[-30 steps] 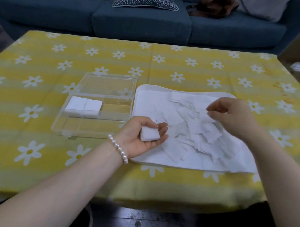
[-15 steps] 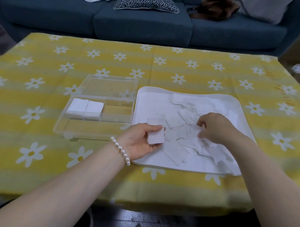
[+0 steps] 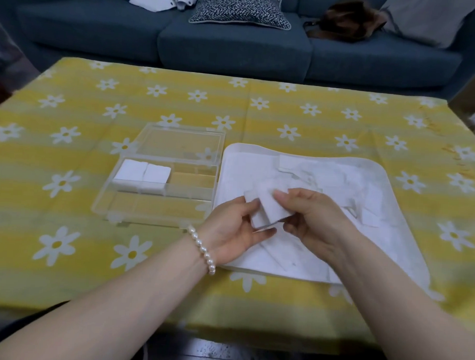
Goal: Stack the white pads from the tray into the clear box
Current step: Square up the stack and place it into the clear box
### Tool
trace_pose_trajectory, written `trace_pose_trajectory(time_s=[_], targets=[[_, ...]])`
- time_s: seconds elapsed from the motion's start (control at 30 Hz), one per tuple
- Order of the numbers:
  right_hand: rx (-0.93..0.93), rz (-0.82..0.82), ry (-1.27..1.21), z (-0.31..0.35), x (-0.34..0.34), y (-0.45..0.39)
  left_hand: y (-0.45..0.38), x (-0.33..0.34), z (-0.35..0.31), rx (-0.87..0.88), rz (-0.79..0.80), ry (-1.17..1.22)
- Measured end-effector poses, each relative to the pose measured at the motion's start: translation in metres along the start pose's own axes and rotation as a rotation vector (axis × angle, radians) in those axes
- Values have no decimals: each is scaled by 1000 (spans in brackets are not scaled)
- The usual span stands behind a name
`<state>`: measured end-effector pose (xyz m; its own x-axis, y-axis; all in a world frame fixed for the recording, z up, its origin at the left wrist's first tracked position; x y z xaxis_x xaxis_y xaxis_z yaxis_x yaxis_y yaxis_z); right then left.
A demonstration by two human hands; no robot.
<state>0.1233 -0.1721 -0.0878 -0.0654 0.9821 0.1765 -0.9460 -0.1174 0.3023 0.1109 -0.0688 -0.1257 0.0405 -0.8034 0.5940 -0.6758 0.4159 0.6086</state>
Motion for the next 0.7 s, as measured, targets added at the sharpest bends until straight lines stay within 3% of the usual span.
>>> trace_pose_trajectory(time_s=[0.13, 0.43, 0.7], targets=[[-51, -92, 95, -5, 0, -2, 1, 3, -1, 14, 46, -45], [-120, -315, 47, -20, -2, 3, 3, 5, -3, 36, 73, 36], [-261, -338, 205, -4, 1, 10, 12, 4, -7, 40, 62, -33]])
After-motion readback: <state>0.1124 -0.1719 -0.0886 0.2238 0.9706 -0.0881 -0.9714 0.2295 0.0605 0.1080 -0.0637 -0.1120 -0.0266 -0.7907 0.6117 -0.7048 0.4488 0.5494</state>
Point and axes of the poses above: each hand's wrist, its own y-axis away from the middle knuckle, its own x-axis out of the palm, z = x × y, the point moved 8 cm from there along -y, towards the middle knuckle, and after that the axes turned 10 degrees about -x, right-handed, at the moved point
